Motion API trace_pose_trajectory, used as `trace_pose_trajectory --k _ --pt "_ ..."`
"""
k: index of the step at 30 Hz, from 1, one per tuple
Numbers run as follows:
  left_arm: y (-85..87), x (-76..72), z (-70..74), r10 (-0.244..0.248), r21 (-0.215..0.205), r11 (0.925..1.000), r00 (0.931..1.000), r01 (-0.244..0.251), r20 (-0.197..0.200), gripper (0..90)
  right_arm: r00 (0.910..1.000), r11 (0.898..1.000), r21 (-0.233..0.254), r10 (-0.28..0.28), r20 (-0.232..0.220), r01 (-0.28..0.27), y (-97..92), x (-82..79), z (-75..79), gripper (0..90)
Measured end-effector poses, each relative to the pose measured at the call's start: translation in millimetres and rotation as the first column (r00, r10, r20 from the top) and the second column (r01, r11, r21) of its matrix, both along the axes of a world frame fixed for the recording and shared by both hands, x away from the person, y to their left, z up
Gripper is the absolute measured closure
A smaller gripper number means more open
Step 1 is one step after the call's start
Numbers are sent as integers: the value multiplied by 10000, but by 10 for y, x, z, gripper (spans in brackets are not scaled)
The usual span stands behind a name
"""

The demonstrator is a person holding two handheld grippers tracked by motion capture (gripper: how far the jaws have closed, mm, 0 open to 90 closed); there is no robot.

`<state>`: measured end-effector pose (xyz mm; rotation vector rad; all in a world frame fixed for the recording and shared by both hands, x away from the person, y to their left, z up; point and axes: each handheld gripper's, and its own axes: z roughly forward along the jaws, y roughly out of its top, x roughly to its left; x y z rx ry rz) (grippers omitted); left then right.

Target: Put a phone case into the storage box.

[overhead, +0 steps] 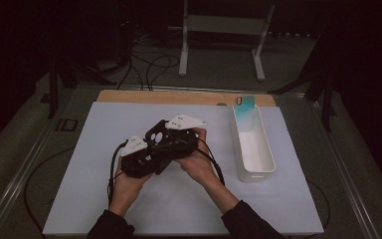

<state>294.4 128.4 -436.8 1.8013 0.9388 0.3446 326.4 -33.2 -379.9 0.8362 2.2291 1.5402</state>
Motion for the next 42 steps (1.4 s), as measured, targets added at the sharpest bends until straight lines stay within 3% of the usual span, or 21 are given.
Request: trace_pose_trajectory --k 9,16,25,42 --pt "64 -8 -4 738 77 9972 9971 -739 176 164 9999 10000 -4 -81 70 81 -24 12 5 139" --pt "92 -25 -15 954 458 9942 9946 -973 420 21 9999 9999 -6 -119 88 119 -32 13 10 139" --pt "114 -62 -13 1247 988 9860 9871 -1346 1004 0 9999 9999 -24 -108 126 109 -32 10 12 138" --pt "281 -156 -17 1389 1043 9824 9795 -1549 1459 0 9998 9998 -4 -184 96 184 -41 6 8 139"
